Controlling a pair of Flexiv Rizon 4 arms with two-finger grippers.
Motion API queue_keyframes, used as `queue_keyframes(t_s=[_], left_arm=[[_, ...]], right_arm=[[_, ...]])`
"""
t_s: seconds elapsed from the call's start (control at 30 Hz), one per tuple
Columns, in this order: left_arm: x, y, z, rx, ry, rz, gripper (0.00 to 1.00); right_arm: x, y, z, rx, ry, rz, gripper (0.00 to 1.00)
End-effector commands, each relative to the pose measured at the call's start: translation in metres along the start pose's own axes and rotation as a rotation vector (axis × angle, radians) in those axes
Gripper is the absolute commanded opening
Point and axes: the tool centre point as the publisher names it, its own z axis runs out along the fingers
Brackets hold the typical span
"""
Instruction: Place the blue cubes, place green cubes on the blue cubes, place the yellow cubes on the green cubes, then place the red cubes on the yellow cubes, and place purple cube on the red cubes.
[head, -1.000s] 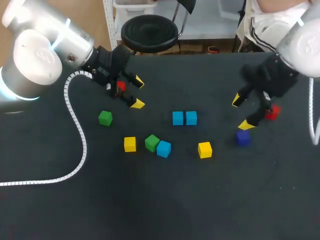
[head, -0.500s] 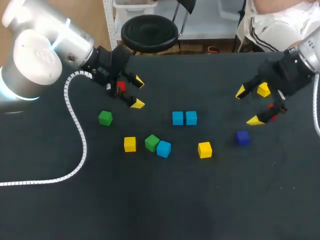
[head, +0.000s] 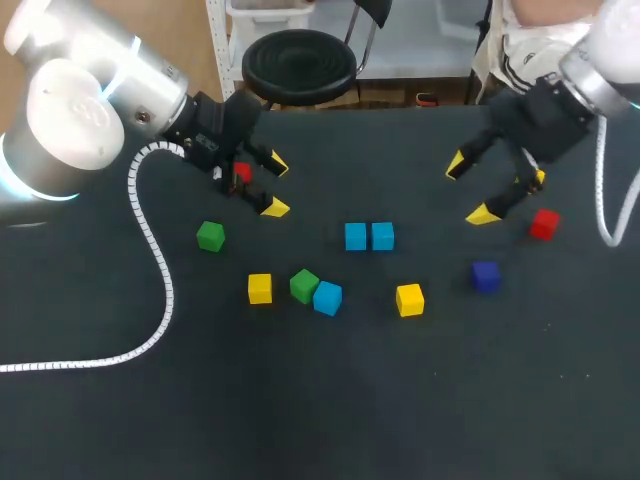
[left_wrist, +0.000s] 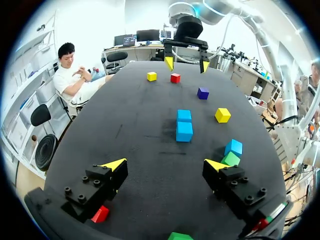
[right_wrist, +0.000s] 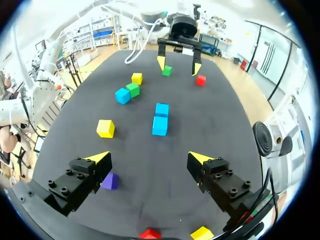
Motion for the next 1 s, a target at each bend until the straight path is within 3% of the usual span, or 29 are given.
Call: queue_keyframes(t_s=[0.03, 0.57, 1.0], left_arm=[[0.0, 0.002, 0.0, 0.002, 0.0, 0.001, 1.0], [0.0, 0.002, 0.0, 0.002, 0.0, 0.001, 1.0], [0.0, 0.002, 0.0, 0.002, 0.0, 0.001, 1.0]], right_arm=[[-0.01, -0.001, 0.002, -0.032, 0.082, 0.008, 1.0], [-0.01, 0.0, 0.003, -0.058, 0.103, 0.001, 1.0], [-0.006, -0.03, 0.013, 0.0, -0.024, -0.015, 1.0]])
